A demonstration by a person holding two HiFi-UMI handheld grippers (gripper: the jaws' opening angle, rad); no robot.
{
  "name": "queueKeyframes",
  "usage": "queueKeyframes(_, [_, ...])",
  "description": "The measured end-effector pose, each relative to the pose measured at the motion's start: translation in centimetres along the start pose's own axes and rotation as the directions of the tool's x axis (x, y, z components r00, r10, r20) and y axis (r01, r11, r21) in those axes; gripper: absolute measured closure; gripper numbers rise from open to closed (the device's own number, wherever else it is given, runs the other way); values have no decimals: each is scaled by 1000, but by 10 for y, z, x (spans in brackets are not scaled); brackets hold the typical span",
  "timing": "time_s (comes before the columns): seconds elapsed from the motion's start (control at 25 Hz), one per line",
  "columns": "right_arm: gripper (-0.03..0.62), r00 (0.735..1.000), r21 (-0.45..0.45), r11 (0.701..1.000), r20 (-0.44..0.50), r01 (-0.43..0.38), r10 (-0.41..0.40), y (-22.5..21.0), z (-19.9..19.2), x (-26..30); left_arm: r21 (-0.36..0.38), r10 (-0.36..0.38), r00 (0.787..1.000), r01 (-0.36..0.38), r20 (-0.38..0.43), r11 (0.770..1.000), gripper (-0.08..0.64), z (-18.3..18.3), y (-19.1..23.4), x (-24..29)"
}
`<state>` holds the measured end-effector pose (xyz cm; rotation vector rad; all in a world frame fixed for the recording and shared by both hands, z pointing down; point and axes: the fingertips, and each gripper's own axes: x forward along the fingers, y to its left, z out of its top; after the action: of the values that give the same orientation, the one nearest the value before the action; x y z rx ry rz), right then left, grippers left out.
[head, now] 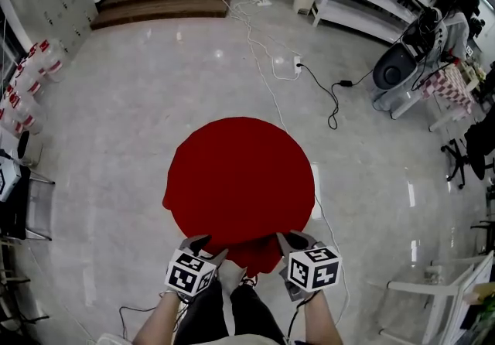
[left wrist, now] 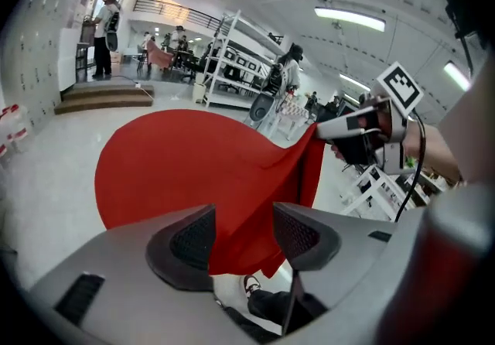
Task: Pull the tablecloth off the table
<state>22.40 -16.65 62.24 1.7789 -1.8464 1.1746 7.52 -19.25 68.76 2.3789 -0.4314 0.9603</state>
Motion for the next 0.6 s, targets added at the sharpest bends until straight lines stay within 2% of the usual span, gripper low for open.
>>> queueKeyframes(0.24, [566,1000,10,1000,9,11,-11,6,8,3,50,3,998,-1,-55,999,329,-5,6,21])
queueKeyframes(0.28, [566,1000,14,1000,10,13,-13,6,8,4,53,6,998,-3,-61,999,354,-5,6,23])
queueKeyframes(0.32, [566,1000,19,1000,12,14,-15,6,9,4,55,3,998,0,-71,998,414,-5,5,25])
queueKeyframes(0.4, [566,1000,32,999,16,18,-19,7,9,5,60,-10,996,15,-90,998,466,-5,2,29])
queueKeyframes(0.6, [566,999,50,998,16,30,-31,4,7,4,66,-24,992,32,-123,997,530,-5,-1,34])
